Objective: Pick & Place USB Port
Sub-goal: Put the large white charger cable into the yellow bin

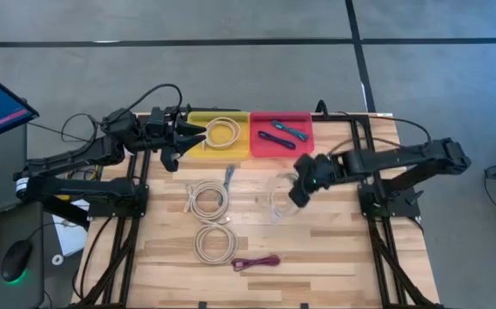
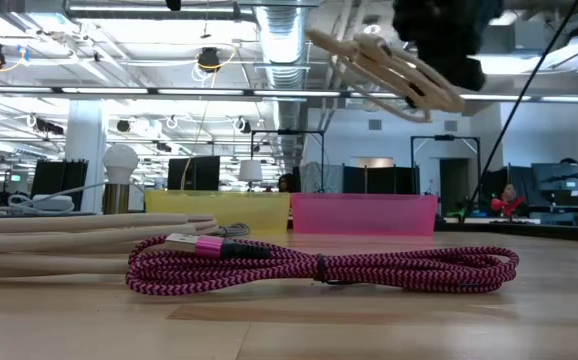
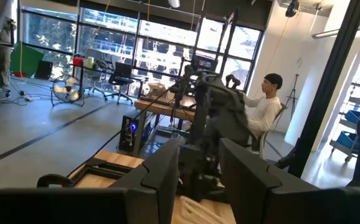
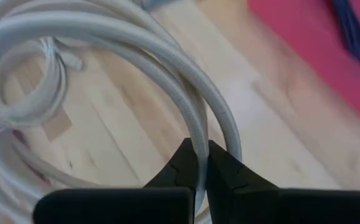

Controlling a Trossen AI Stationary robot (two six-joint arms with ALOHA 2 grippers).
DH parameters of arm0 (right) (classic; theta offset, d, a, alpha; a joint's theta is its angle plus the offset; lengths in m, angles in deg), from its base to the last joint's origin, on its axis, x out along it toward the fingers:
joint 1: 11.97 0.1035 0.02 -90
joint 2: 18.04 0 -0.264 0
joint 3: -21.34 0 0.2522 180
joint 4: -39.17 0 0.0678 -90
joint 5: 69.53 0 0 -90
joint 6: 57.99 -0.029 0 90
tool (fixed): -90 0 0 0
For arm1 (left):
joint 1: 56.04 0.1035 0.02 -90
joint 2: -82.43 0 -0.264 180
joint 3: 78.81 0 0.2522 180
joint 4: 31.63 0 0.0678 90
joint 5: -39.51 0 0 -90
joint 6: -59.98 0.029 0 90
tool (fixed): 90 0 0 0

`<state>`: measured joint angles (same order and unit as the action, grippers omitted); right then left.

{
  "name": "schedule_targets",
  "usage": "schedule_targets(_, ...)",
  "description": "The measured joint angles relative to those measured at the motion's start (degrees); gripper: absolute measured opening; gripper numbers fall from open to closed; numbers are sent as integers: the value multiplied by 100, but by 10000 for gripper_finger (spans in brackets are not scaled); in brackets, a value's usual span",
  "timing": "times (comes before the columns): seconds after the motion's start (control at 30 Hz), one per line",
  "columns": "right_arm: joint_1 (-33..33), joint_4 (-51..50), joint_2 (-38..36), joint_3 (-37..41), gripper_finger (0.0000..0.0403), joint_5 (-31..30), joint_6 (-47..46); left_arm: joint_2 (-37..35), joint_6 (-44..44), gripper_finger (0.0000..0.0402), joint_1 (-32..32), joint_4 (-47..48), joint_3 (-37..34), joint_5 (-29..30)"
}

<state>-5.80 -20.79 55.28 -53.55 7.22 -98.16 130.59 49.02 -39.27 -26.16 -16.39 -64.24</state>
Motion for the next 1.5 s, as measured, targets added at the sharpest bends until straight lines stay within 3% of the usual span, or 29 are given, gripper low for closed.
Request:
schedule_targets(0.33, -1072, 514, 6, -692, 1, 37, 1411, 9, -21, 117, 0, -6, 0, 21)
schedule_targets(0.53, -1423, 1001, 2, -1154, 1, -19, 2048, 338, -522, 117, -2, -22, 0, 21)
schedule_targets(0.8, -1738, 1454, 4, -1276, 1, -36, 2361, 1284, -764, 117, -264, -352, -2, 25)
schedule_targets(1.03, -1836, 1575, 7, -1276, 1, -33, 2365, 1555, -922, 119, -405, -1151, -2, 21)
schedule_targets(1.5, -1902, 2583, 759, -1269, 1, -31, 2218, 1565, -1204, 200, -533, -1277, -2, -2)
